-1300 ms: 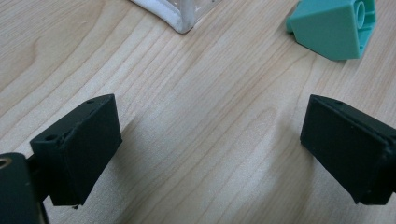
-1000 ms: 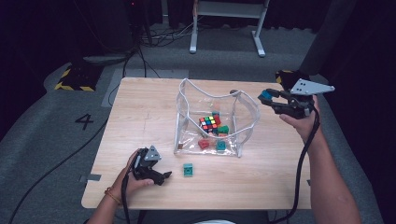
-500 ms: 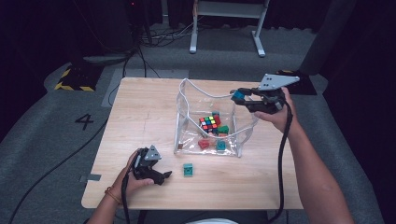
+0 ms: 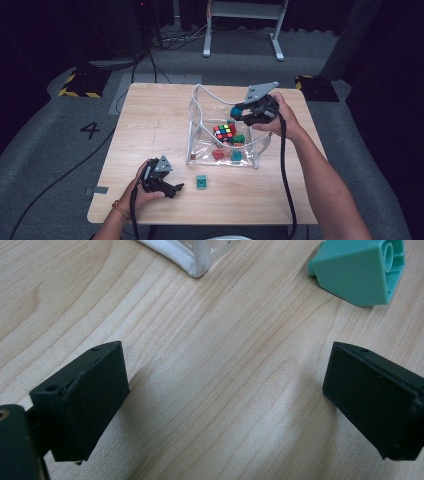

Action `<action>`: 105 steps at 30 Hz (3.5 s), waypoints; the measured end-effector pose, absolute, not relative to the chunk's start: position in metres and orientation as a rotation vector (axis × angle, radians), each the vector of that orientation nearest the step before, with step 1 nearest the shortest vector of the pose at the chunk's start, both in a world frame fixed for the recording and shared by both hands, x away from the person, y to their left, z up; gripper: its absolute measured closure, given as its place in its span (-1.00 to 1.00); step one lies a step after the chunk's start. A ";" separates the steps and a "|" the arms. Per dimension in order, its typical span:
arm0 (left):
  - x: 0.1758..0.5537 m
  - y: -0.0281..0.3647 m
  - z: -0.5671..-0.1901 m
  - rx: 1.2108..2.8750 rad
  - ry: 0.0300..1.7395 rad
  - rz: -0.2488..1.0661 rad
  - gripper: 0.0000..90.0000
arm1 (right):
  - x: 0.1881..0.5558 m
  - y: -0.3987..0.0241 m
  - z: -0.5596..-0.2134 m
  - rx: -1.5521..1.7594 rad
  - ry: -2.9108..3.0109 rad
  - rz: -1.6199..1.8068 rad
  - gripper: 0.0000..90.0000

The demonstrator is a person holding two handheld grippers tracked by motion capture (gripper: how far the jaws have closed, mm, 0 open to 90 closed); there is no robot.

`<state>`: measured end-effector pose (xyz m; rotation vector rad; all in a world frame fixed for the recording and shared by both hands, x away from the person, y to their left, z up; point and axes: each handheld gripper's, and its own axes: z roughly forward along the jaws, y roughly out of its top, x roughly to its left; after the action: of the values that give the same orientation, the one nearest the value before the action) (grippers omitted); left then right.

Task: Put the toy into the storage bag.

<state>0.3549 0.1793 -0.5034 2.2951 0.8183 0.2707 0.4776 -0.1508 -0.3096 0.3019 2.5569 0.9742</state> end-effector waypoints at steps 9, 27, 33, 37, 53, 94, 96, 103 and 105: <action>0.355 0.179 -0.503 2.295 0.821 0.267 -0.90 | 0.490 -0.128 -0.325 0.238 2.650 0.783 0.31; 0.354 0.179 -0.504 2.292 0.823 0.262 -0.90 | 0.512 -0.132 -0.344 0.331 2.756 0.511 0.31; 0.354 0.179 -0.504 2.292 0.823 0.262 -0.90 | 0.515 -0.147 -0.344 0.381 2.763 0.406 0.31; 0.354 0.179 -0.503 2.293 0.823 0.267 -0.90 | 0.516 -0.159 -0.344 0.414 2.770 0.381 0.31; 0.354 0.179 -0.503 2.292 0.823 0.267 -0.90 | 0.507 -0.190 -0.335 0.507 2.706 0.588 0.15; 0.355 0.179 -0.503 2.291 0.822 0.266 -0.90 | 0.406 -0.293 -0.306 0.640 2.264 1.241 -0.43; 0.355 0.179 -0.503 2.292 0.822 0.266 -0.90 | 0.402 -0.299 -0.310 0.646 2.263 1.244 -0.43; 0.355 0.179 -0.504 2.290 0.822 0.261 -0.90 | 0.391 -0.307 -0.340 0.664 2.277 1.220 -0.42; 0.354 0.179 -0.503 2.291 0.822 0.266 -0.90 | 0.389 -0.306 -0.350 0.667 2.288 1.206 -0.42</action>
<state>0.3545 0.1791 -0.5035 2.2915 0.8222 0.2660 0.3889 -0.3061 -0.3503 0.6668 2.2883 1.2061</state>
